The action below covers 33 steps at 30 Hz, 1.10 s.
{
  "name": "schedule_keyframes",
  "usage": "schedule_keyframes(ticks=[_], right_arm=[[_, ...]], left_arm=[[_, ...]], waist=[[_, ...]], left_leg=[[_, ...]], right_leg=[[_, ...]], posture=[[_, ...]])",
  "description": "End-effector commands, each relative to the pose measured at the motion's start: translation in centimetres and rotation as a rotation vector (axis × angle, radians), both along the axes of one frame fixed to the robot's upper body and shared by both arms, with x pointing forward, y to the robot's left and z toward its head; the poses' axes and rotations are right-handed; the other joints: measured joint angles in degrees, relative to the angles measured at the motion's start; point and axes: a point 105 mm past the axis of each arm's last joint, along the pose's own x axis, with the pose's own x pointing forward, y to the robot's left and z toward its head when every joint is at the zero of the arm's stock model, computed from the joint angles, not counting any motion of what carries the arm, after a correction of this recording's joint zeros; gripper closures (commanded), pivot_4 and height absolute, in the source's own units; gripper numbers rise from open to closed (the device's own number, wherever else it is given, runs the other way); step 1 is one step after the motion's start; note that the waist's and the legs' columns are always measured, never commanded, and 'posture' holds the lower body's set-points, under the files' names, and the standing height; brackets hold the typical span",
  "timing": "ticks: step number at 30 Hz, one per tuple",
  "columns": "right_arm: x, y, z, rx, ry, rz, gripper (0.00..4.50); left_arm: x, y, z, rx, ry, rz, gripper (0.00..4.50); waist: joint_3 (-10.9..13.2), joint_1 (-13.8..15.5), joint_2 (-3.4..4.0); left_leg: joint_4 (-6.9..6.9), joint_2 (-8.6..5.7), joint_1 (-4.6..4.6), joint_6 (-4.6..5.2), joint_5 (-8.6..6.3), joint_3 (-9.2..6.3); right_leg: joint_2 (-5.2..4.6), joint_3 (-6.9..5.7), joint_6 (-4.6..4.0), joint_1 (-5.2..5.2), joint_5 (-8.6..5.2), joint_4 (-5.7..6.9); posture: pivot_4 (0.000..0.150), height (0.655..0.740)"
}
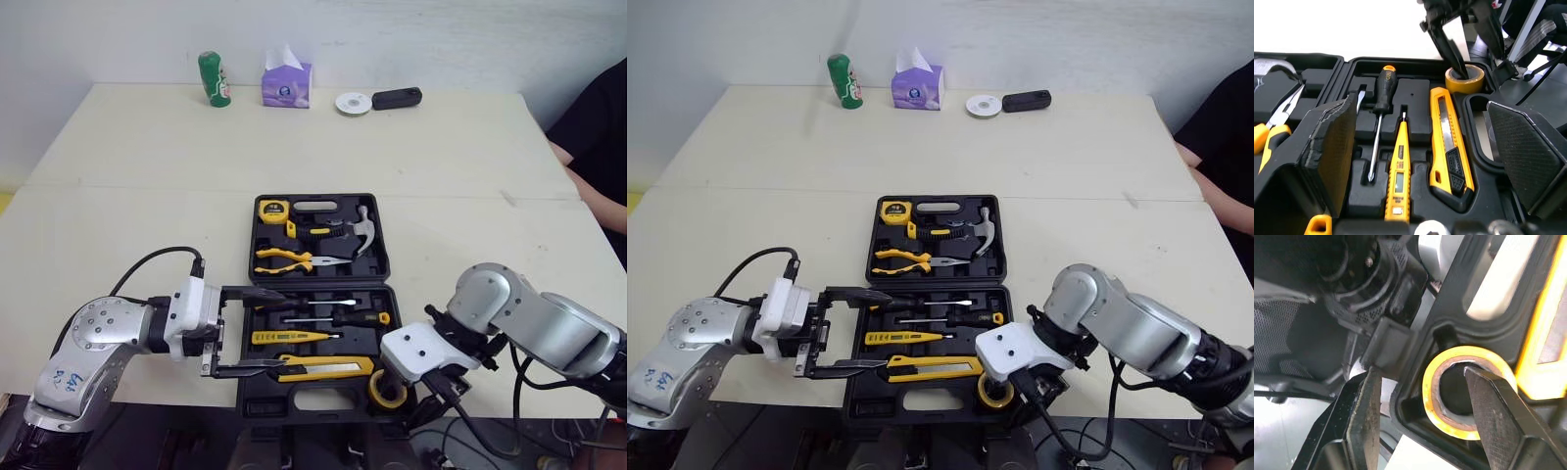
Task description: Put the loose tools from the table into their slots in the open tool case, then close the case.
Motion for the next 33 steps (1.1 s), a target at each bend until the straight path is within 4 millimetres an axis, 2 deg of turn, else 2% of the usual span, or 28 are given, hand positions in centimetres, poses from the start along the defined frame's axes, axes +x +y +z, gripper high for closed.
schedule_keyframes(ticks=[1,3,6,9,13,15,17,19,20,21,22,23,26,30,33], right_arm=[[-0.9,-0.4,1.8,0.028,0.038,0.026,1.71],[-0.8,-0.5,2.1,0.054,0.045,0.005,1.71],[-0.3,-0.6,2.8,0.182,0.063,-0.079,1.71],[0.1,-0.6,3.4,0.381,0.074,-0.192,1.71],[0.2,0.0,4.2,0.521,0.027,-0.243,1.71],[-0.5,0.1,4.0,0.578,0.035,-0.263,1.71],[-0.7,-0.1,3.2,0.614,0.031,-0.295,2.23],[-0.5,-0.3,2.1,0.628,0.023,-0.337,2.92],[-0.8,-0.7,1.3,0.611,0.024,-0.323,3.51],[-1.0,-0.7,0.8,0.639,0.021,-0.312,3.69],[-1.0,-0.6,0.4,0.660,-0.001,-0.302,4.32],[-1.0,-0.5,0.2,0.676,-0.020,-0.296,4.49],[-0.9,0.2,0.1,0.742,-0.068,-0.279,4.49],[-1.2,-0.2,-1.8,0.711,-0.080,-0.256,4.49],[-1.2,-0.2,-2.3,0.713,-0.090,-0.255,4.49]], left_arm=[[-0.1,0.2,0.5,0.013,-0.044,-0.005,0.00],[0.0,0.3,0.5,0.013,-0.047,-0.003,0.00],[0.1,0.4,0.6,0.007,-0.051,0.003,0.00],[0.2,0.6,0.6,0.007,-0.047,0.009,0.00],[0.2,1.2,0.4,0.017,-0.038,0.017,0.00],[0.4,1.4,0.4,0.030,-0.040,0.022,0.00],[0.7,1.3,0.5,0.028,-0.046,0.024,0.00],[0.8,1.2,0.6,0.025,-0.048,0.023,0.00],[0.8,1.2,0.6,0.024,-0.047,0.022,0.00],[0.6,1.0,0.6,0.022,-0.041,0.017,0.00],[0.5,0.9,0.5,0.021,-0.034,0.013,0.00],[0.4,0.9,0.5,0.020,-0.030,0.011,0.00],[-0.3,0.6,0.4,0.018,0.001,-0.017,0.00],[-0.9,0.5,0.4,0.030,0.021,-0.040,0.00],[-1.1,0.9,0.2,0.063,0.014,-0.053,0.00]], waist=[[0.00,0.02,0.00],[0.00,0.03,0.00],[0.01,0.09,-0.01],[0.02,0.28,-0.07],[0.03,0.18,-0.06],[0.03,0.16,-0.07],[0.04,0.29,-0.07],[0.03,0.50,-0.09],[0.03,0.55,-0.09],[0.04,0.58,-0.09],[0.04,0.64,-0.09],[0.03,0.73,-0.12],[0.05,0.69,-0.12],[0.05,0.60,-0.12],[0.05,0.81,-0.12]], left_leg=[[-0.01,0.00,0.00,-0.05,-0.03,0.00],[-0.02,0.00,-0.01,-0.05,-0.03,0.00],[-0.04,0.00,-0.01,-0.03,-0.03,-0.01],[-0.04,0.00,-0.01,0.02,-0.02,-0.06],[-0.04,-0.01,-0.02,0.05,0.00,-0.05],[-0.06,-0.01,-0.01,0.05,0.00,-0.04],[-0.12,0.00,-0.01,0.01,0.00,-0.13],[-0.14,-0.01,-0.02,0.02,0.00,-0.12],[-0.13,-0.01,-0.01,0.03,-0.01,-0.12],[-0.13,-0.02,-0.02,0.03,-0.01,-0.11],[-0.11,-0.05,-0.02,0.06,-0.01,-0.08],[-0.12,-0.06,-0.02,0.07,-0.01,-0.07],[-0.12,-0.04,0.00,0.06,0.00,-0.07],[-0.12,-0.02,0.02,0.04,0.01,-0.05],[-0.12,-0.03,0.02,0.05,0.01,-0.05]], right_leg=[[0.00,0.00,0.00,0.00,0.00,0.00],[0.00,0.00,0.00,-0.01,0.00,-0.01],[0.00,0.00,0.00,0.01,0.00,-0.04],[0.00,-0.06,0.00,0.06,0.00,-0.06],[0.00,-0.06,0.01,0.07,0.01,-0.05],[0.01,-0.05,0.01,0.06,0.00,-0.04],[0.02,-0.14,-0.02,0.06,-0.01,-0.04],[0.02,-0.14,-0.02,0.07,-0.01,-0.06],[0.01,-0.16,-0.02,0.09,-0.01,-0.07],[0.01,-0.14,-0.01,0.09,-0.01,-0.08],[-0.01,-0.10,0.02,0.09,0.01,-0.08],[-0.01,-0.09,0.03,0.09,0.01,-0.09],[0.02,-0.10,0.03,0.11,0.01,-0.09],[0.04,-0.08,0.02,0.09,0.01,-0.05],[0.03,-0.08,0.02,0.10,0.01,-0.06]], posture=[[0.150,0.7400],[0.150,0.7400],[0.150,0.7400],[0.150,0.7400],[0.150,0.7400],[0.150,0.7400],[0.150,0.7400],[0.150,0.7400],[0.150,0.7400],[0.150,0.7400],[0.150,0.7400],[0.150,0.7400],[0.150,0.7400],[0.150,0.7400],[0.150,0.7400]])
